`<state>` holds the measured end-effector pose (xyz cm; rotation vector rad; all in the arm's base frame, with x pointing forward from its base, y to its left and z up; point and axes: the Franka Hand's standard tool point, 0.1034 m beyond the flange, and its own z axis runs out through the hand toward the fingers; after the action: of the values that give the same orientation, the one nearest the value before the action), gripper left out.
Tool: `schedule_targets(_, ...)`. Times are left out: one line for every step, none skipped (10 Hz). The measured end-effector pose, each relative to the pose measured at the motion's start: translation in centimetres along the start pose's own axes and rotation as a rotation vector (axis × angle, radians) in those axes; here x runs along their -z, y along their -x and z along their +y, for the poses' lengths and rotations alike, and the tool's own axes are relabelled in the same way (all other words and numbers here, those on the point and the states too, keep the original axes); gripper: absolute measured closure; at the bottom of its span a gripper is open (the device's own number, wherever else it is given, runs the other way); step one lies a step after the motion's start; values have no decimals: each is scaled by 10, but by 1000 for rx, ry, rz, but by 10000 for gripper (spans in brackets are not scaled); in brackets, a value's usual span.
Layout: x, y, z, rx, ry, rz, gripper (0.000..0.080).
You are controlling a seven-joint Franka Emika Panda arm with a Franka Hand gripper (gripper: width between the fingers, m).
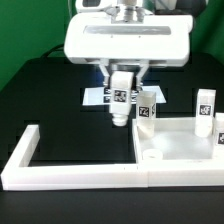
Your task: Assemble square table
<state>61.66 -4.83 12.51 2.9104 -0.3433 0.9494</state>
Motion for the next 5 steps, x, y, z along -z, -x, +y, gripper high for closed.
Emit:
schedule_targets(-5,-7,-18,-5,-28,5,509)
schedule_targets(-13,-12,-33,-14,-40,18,509)
schedule_targets(-18,-17,-41,-20,-46,28,509)
schedule_targets(-22,-18,-51,-56,-45,40,509)
schedule_targets(-28,-14,-55,-53,-32,51,509)
